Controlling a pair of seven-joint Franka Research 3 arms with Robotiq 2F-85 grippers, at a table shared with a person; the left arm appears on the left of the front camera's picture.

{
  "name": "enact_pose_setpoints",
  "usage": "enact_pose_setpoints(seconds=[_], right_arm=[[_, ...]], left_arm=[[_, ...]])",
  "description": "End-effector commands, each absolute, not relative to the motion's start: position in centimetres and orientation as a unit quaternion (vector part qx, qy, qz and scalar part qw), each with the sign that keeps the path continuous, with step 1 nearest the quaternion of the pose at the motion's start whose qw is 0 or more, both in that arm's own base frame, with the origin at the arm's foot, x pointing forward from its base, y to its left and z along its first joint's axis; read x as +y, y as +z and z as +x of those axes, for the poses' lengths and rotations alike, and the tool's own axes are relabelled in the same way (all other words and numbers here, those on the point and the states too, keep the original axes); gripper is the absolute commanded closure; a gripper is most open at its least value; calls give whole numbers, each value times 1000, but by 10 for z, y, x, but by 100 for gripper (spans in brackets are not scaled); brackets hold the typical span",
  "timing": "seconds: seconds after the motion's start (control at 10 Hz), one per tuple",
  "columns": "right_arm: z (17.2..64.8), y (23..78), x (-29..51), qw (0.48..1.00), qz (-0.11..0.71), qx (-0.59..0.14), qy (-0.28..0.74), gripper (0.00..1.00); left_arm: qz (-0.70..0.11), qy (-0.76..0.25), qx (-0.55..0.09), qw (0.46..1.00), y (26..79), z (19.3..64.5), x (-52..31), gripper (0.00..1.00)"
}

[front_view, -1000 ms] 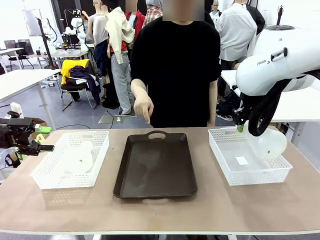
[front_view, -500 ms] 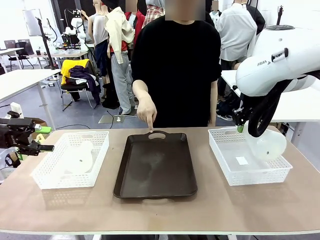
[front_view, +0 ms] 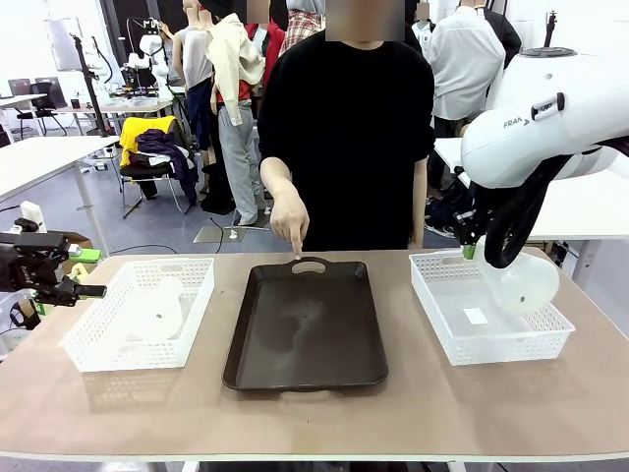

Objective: Prepare the laboratory tools.
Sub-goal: While moving the picked Big flask to the Handle tray indicated by the person, stop as directed by the person.

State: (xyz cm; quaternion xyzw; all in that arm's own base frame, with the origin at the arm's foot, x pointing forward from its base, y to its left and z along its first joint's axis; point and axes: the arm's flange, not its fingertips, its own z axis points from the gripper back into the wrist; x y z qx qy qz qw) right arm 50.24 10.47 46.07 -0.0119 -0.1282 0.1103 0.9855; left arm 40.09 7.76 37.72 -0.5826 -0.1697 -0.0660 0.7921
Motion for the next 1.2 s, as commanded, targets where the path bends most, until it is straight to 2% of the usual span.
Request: enact_pose_setpoints(seconds=[0.0, 0.2, 0.7, 1.1], right_arm=[[497, 478, 129, 986, 26, -133, 101, 100], [498, 488, 177, 985, 51, -119, 113, 100], [498, 492, 318, 975, 44, -129, 178, 100], [511, 455, 397, 965, 44, -105, 238, 100]], left_arm=[[-587, -70, -173, 788, 379, 400, 78, 0], [-587, -70, -173, 788, 379, 400, 78, 0], [-587, -70, -173, 788, 379, 400, 78, 0], [-587, -70, -173, 788, 379, 400, 78, 0]])
